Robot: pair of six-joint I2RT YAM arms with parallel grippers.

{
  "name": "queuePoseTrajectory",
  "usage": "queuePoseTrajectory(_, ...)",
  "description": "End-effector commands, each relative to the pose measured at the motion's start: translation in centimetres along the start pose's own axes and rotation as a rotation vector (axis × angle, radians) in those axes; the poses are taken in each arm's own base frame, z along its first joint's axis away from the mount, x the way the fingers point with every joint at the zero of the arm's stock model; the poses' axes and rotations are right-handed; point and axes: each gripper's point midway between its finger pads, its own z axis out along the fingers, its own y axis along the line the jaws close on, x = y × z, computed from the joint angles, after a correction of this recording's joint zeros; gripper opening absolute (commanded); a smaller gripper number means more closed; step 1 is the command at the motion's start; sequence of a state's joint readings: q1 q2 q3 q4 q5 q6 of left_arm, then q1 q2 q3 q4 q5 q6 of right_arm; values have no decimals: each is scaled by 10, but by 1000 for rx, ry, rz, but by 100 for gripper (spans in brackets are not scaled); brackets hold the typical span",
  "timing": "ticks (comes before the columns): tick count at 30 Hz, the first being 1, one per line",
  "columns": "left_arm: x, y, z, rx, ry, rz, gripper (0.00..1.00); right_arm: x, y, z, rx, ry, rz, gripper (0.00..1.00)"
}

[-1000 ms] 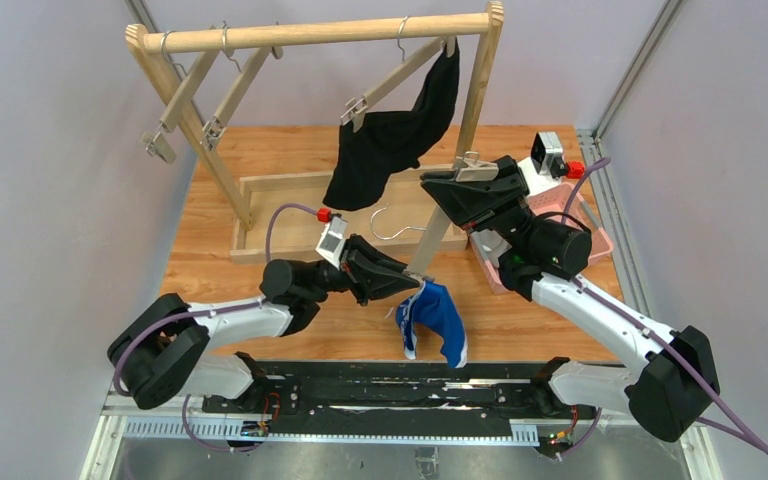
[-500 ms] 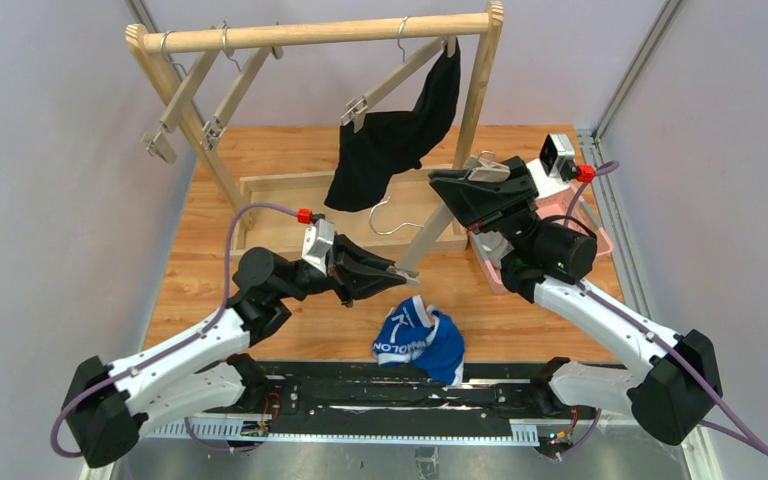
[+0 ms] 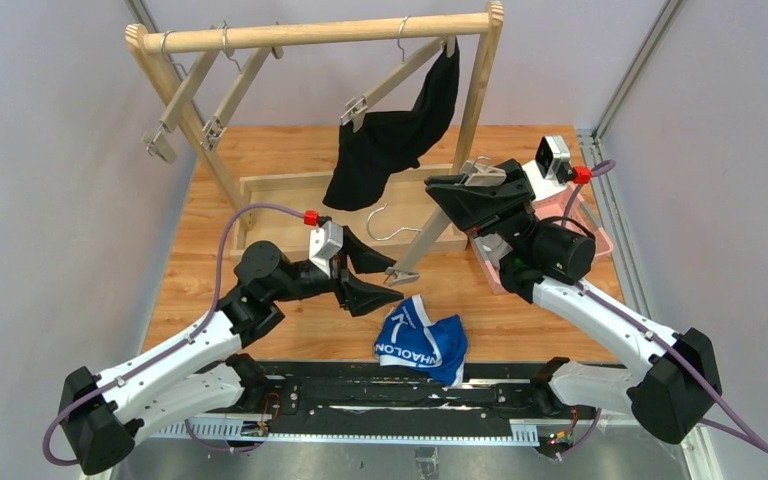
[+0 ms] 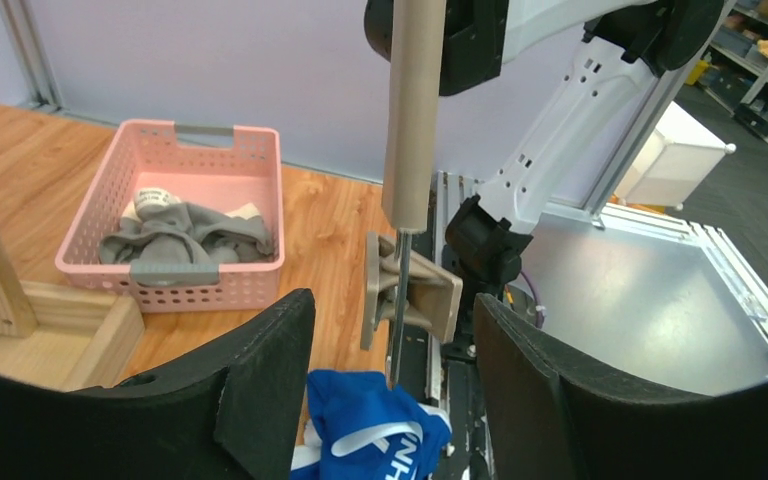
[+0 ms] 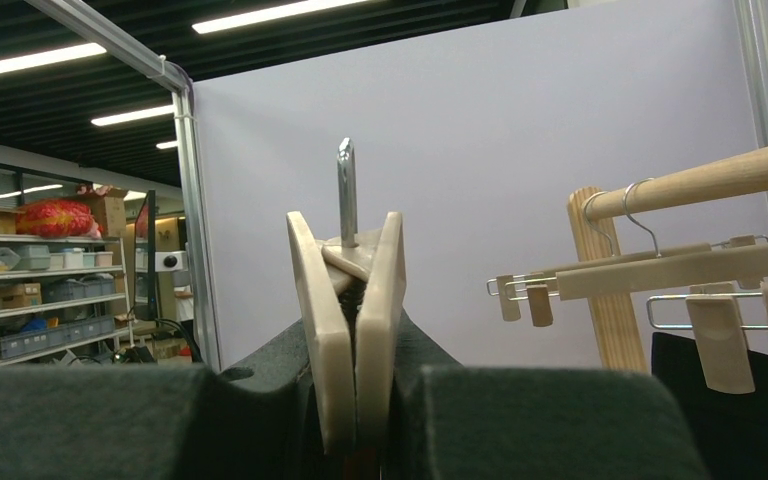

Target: Remove the underwear clipped to the hanger

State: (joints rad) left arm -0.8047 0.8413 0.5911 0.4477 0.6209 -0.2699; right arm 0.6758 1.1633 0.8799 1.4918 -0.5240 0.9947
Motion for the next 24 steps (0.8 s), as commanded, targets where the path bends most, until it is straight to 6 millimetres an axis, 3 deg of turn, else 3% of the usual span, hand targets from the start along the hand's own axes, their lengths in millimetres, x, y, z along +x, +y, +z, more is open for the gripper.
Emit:
queuePoseTrajectory(1,-35,-6,4,11,-72,78,66,-9,22,7,-75,-26,-26,1)
queuePoseTrajectory(19,-78,-1,16,-8,-224,90,61,-1,23,8,-85,-10,-8,0)
queuePoseTrajectory(24,-81,3,24,-1,-234,69,52,-1,24,8,-87,-12,-13,1)
